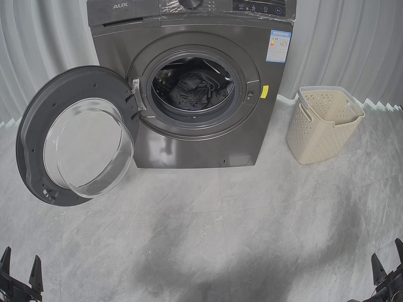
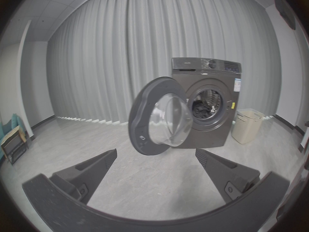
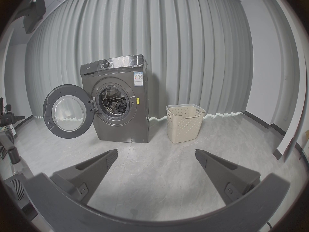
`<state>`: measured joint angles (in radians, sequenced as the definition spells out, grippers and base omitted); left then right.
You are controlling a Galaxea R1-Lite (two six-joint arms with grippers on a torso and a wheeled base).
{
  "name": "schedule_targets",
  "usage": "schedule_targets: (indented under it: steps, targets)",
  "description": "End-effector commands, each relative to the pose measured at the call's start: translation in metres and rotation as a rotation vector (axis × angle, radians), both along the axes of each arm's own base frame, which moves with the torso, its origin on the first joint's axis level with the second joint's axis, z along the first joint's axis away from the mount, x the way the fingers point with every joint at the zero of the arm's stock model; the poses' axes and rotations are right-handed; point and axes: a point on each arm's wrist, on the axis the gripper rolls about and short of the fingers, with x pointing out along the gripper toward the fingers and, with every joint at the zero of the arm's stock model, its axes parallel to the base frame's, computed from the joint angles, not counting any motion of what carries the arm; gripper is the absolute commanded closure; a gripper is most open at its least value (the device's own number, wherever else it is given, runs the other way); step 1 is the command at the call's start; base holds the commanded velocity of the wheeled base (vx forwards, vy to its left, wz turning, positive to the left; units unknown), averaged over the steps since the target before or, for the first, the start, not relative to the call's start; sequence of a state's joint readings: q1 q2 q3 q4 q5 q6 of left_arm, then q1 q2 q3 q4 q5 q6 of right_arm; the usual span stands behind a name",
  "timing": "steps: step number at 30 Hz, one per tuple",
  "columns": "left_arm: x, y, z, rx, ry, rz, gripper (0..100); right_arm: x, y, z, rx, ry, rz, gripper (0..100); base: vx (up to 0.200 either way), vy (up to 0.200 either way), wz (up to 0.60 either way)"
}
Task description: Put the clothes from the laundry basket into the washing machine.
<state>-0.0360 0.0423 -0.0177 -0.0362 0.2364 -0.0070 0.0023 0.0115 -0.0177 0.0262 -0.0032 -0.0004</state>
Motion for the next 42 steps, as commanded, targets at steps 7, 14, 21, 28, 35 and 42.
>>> schedule_targets:
  steps: [7, 14, 21, 28, 35, 42]
  targets:
    - [-0.0029, -0.0026, -0.0041, 0.011, -0.019, -0.062, 0, -0.0004, 0.0001, -0.0020, -0.001, -0.002, 0.004, 0, 0.000, 0.200, 0.00]
    - [-0.0027, -0.0028, -0.0042, 0.007, -0.017, -0.070, 0, -0.0004, 0.0001, -0.0020, -0.001, -0.002, 0.004, 0, 0.000, 0.200, 0.00]
    - [-0.0024, -0.0036, -0.0046, -0.054, -0.032, -0.110, 0, -0.0004, 0.0001, -0.0020, -0.001, -0.002, 0.004, 0, 0.000, 0.200, 0.00]
    - [-0.0022, -0.0036, -0.0048, -0.043, -0.034, -0.106, 0, -0.0004, 0.0000, -0.0020, 0.002, -0.002, 0.002, 0, 0.000, 0.114, 0.00]
    - [-0.0020, -0.0043, -0.0063, -0.031, -0.019, -0.138, 0, -0.0004, 0.0001, -0.0020, 0.000, -0.002, 0.004, 0, 0.000, 0.000, 0.00]
    - [-0.0017, -0.0060, -0.0095, -0.001, 0.016, -0.216, 0, -0.0004, 0.0000, -0.0020, 0.000, -0.002, -0.002, 0, 0.000, 0.000, 0.00]
